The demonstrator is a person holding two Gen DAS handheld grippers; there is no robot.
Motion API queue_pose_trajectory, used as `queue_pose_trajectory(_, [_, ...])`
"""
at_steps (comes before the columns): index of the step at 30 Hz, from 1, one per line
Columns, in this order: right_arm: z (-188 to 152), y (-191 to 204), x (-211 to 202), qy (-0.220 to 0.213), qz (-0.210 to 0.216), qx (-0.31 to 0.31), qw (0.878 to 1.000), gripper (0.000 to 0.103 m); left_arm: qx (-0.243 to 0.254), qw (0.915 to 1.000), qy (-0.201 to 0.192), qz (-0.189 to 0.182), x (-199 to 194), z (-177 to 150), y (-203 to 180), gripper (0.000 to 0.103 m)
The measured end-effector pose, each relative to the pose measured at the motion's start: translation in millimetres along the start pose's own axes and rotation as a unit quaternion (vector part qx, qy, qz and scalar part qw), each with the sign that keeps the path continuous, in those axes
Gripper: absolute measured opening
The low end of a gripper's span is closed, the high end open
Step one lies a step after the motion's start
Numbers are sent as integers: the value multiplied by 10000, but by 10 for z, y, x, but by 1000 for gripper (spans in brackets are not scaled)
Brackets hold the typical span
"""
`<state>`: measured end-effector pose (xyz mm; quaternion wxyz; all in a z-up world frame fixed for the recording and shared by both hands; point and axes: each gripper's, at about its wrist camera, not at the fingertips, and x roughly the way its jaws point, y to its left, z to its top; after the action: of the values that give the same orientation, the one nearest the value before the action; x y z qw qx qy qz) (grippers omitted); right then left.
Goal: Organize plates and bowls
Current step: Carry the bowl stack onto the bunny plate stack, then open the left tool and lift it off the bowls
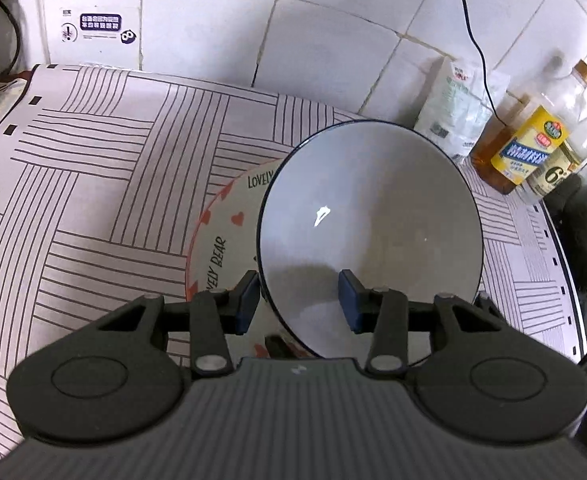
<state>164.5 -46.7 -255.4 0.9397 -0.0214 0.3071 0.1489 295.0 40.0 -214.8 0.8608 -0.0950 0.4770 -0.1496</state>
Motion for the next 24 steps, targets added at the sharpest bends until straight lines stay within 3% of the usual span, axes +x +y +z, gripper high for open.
queue_pose_trajectory(3, [-17,-46,-67,60,217,217,9995,103,16,9997,-148,217,-66,-15,-16,43])
queue_pose_trajectory(9, [-2,-38,-425,11,141,285,9995,103,174,9967,-505,612,-392,-52,-73,56])
queue_pose_trajectory(14, [2,-26,-726,42,165,488,9987,103,180,9951,-698,676,-747,-132,-117,68])
queue_pose_trajectory(24, [-118,-84,-982,224,-654,519,9963,103,233,9929,-744,901,-1023,-369,-158,96])
